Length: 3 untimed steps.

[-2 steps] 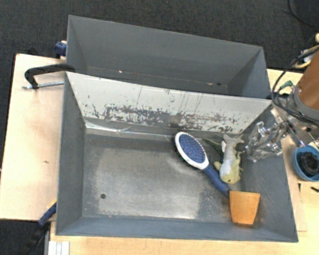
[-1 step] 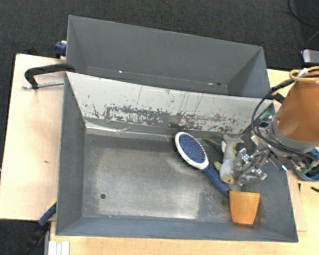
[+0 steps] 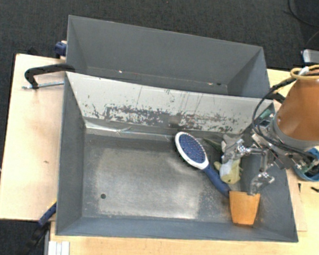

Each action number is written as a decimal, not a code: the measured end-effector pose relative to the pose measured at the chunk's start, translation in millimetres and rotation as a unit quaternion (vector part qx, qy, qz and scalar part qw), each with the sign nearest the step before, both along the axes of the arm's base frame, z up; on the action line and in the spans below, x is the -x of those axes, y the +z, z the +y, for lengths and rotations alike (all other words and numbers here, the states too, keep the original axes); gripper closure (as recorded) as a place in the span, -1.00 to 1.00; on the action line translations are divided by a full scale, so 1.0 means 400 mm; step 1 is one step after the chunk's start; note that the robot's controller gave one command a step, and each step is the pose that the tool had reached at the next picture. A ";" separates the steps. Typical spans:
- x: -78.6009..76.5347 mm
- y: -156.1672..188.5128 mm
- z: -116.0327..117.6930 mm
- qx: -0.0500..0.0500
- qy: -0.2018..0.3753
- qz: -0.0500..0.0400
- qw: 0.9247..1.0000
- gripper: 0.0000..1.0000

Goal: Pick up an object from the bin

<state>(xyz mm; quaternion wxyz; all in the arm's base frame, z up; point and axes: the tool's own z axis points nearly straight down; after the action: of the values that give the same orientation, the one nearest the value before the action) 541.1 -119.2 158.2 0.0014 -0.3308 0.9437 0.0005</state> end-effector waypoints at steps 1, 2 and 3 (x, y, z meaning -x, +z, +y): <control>-0.056 -0.150 0.053 0.003 0.147 -0.007 0.989 -1.00; -0.056 -0.152 0.052 0.003 0.148 -0.006 0.989 1.00; -0.049 -0.159 0.051 0.003 0.147 -0.002 0.989 -1.00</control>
Offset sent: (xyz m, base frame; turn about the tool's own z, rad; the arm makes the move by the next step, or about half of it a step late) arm 0.0226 0.0282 -0.0848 -0.3359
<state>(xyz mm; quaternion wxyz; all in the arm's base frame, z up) 560.9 -99.0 94.8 0.0022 -0.4661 0.8847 -0.0026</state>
